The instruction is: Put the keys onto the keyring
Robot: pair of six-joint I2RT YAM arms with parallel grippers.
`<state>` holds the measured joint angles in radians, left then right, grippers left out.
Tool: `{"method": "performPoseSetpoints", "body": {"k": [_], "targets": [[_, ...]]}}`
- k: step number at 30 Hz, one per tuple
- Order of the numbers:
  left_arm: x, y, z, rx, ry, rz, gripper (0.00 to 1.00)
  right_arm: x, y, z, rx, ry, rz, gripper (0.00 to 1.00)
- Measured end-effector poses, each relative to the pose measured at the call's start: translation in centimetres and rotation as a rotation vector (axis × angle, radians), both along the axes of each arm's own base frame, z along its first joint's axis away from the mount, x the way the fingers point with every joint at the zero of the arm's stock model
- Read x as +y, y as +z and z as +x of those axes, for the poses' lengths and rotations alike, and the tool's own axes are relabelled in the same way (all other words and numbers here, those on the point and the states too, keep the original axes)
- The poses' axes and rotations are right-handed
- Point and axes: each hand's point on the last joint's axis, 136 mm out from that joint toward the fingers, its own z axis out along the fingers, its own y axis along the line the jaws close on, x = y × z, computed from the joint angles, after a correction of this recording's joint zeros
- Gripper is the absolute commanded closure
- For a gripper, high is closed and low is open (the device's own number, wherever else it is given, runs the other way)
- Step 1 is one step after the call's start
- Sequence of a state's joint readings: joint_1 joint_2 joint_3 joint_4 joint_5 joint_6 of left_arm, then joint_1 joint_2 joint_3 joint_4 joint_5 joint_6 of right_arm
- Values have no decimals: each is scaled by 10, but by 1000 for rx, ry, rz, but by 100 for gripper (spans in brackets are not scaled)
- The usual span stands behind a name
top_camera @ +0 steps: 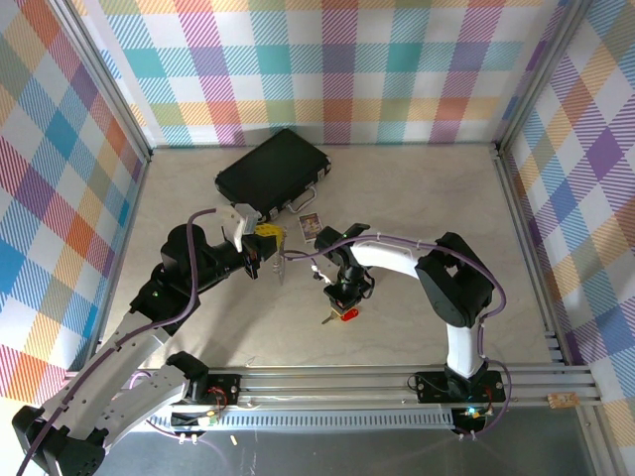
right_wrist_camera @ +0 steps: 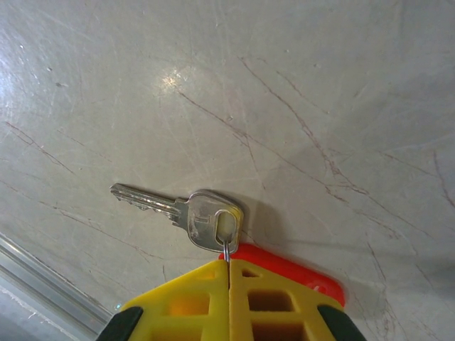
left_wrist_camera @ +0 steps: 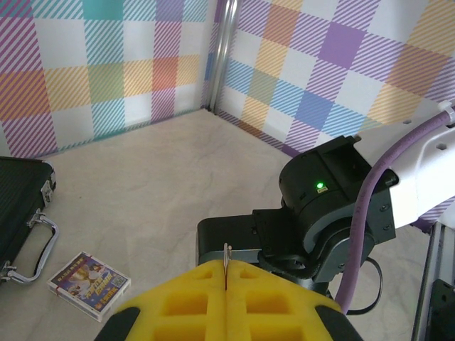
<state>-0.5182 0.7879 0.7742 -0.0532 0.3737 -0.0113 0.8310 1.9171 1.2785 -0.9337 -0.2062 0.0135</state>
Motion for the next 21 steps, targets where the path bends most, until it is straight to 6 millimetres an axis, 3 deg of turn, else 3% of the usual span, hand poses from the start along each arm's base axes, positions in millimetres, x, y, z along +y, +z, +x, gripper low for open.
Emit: {"method": "performPoseSetpoints", "body": {"k": [9, 15, 21], "targets": [[1, 0, 1, 9, 5, -8, 100, -13, 0, -4, -136, -86, 28, 100], [1, 0, 1, 17, 3, -15, 100, -12, 7, 10, -297, -244, 97, 100], [2, 0, 1, 19, 4, -18, 100, -14, -1, 22, -389, -407, 137, 100]]}}
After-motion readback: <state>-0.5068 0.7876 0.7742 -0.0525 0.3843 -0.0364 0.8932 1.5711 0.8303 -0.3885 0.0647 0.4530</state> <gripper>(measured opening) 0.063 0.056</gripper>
